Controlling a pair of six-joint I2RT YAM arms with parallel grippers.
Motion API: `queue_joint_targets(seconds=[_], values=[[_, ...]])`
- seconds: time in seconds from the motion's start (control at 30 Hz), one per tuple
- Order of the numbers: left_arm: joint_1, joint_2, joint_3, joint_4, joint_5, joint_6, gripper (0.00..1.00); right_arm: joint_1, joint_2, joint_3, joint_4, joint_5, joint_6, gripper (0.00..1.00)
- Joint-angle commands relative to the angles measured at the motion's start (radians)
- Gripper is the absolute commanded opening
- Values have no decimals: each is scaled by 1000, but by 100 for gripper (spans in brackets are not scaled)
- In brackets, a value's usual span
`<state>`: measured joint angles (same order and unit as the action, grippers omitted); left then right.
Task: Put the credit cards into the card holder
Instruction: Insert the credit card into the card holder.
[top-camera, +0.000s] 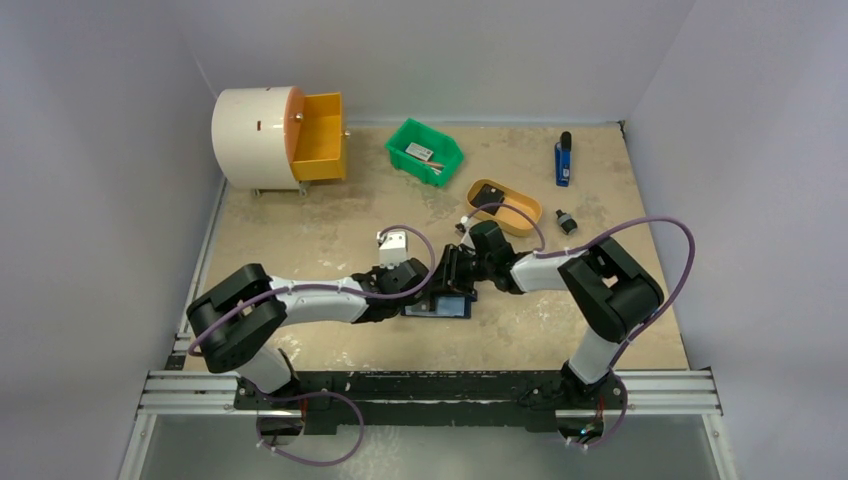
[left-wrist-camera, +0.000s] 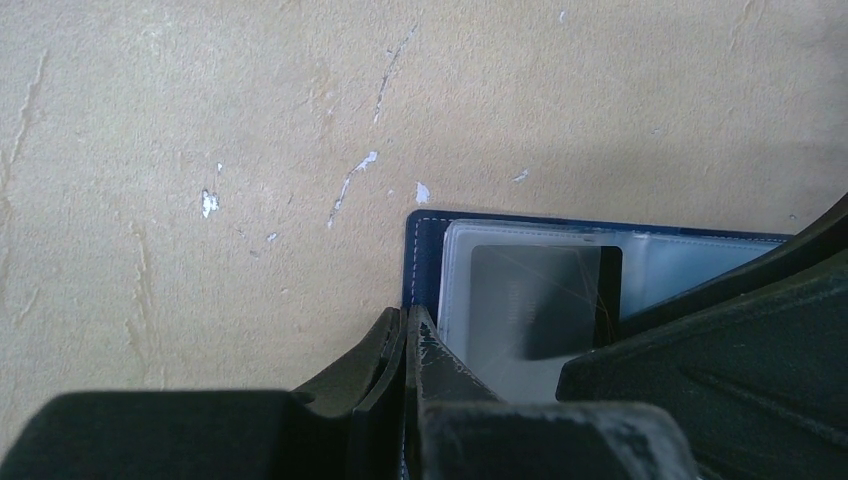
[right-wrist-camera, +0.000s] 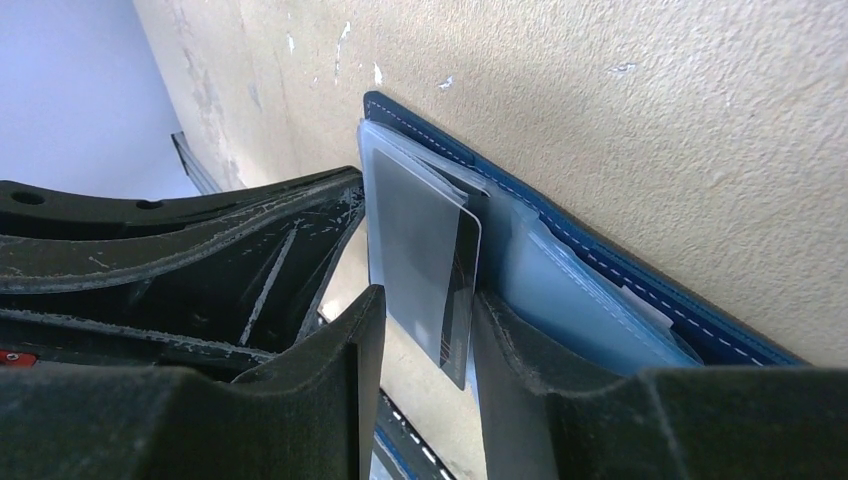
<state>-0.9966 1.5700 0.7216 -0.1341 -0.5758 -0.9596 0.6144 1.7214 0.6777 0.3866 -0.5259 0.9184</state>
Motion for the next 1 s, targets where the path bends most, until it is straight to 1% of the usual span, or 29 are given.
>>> queue_joint_targets(seconds=[0.0, 0.23, 0.43, 0.57, 0.63, 0.73, 0.83, 0.97], values=[[-2, -29, -23, 50, 77, -30, 0, 21, 11, 37, -12, -19, 19, 39], [-2, -56, -43, 88, 92, -30, 0, 29, 21, 54, 0, -28, 27, 39], [-2, -74, -62, 118, 108, -33, 0, 32, 23, 57, 55, -58, 51, 40], [-2, -102, -83, 176, 114, -38, 0, 42, 35, 75, 75, -70, 72, 40], [-3, -118, -88, 173, 103, -42, 0, 47, 22, 92, 13, -24, 47, 40], [-2, -147, -100, 147, 72, -49, 0, 50, -27, 122, -141, 81, -16, 42], [-2, -173, -105, 107, 34, -52, 0, 49, -66, 128, -227, 115, -58, 46], [-3, -188, -92, 48, -11, -46, 0, 49, -109, 134, -299, 142, -89, 53]])
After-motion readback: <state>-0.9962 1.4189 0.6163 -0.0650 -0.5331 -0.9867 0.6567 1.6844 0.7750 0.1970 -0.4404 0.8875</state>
